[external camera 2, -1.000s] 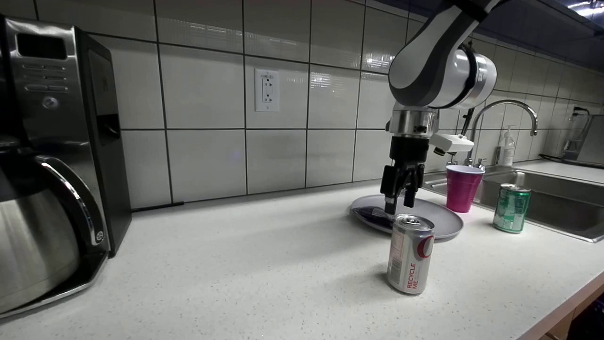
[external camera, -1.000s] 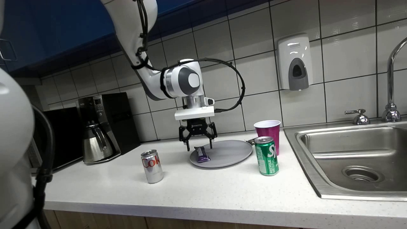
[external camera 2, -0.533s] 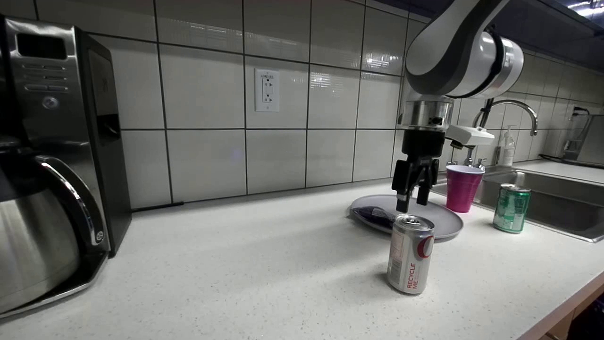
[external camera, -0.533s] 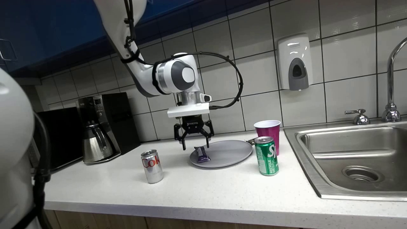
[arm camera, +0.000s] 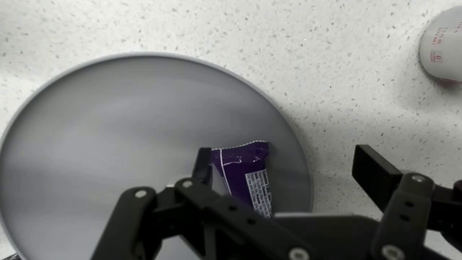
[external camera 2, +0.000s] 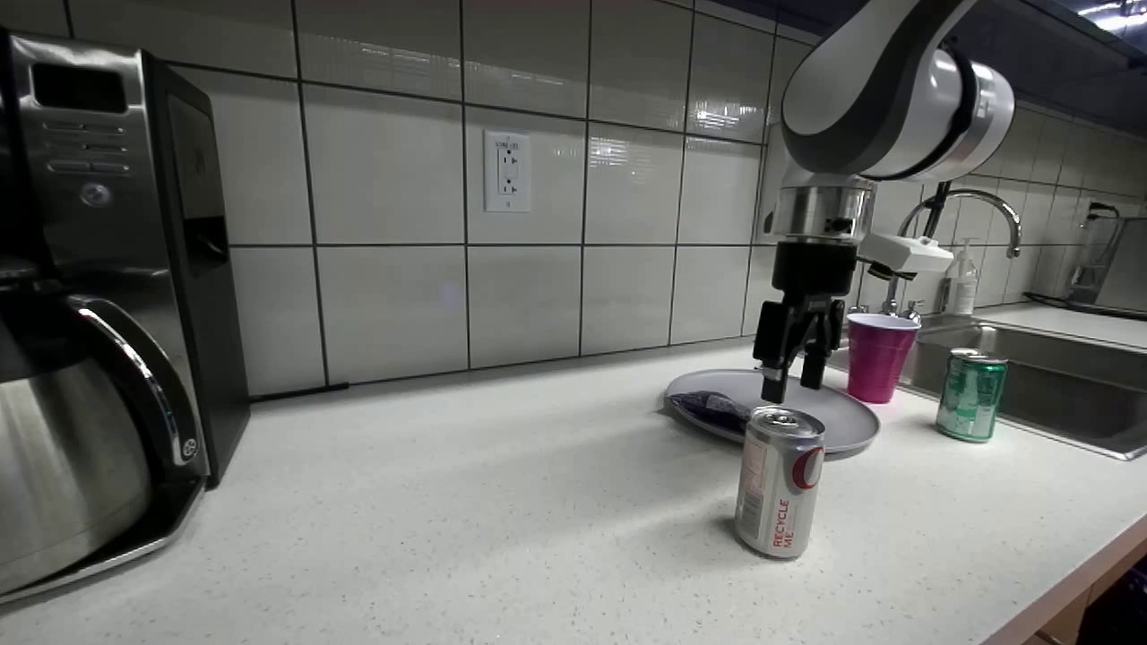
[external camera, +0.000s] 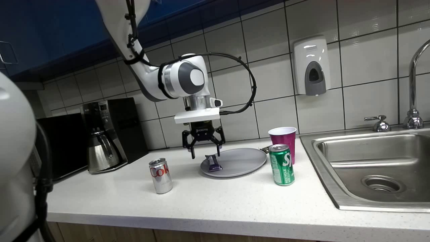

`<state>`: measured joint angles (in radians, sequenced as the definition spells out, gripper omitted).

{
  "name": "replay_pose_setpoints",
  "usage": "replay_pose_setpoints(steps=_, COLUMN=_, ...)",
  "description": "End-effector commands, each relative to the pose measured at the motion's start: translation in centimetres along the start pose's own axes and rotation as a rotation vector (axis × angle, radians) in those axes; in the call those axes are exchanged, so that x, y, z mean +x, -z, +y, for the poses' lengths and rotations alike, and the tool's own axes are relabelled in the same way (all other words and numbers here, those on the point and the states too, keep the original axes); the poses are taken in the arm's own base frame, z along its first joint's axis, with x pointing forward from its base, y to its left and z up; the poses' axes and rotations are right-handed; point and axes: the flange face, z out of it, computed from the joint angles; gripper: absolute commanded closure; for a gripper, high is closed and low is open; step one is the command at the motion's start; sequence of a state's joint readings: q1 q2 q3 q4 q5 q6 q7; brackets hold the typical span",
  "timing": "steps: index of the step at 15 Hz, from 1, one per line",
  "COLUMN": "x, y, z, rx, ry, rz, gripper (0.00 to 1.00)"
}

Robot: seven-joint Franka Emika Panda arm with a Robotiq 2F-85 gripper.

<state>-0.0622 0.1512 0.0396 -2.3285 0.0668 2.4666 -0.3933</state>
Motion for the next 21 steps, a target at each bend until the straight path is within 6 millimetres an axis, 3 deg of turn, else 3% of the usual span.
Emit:
replay_pose_setpoints(steps=1, x=1.1, y=0.1, z=0.4, rx=0.000, ry=-0.006, rz=-0.005, gripper=0.00)
replay_pose_setpoints(steps=10, x=4.3, y=-1.3, z=1.0, rx=0.004, ry=0.018, rz=-0.018, gripper=0.00)
replay_pose_setpoints(steps=21, x=5.8, y=-2.9, z=1.9, rx=0.015, ry=0.015, rz=-0.039, gripper=0.00)
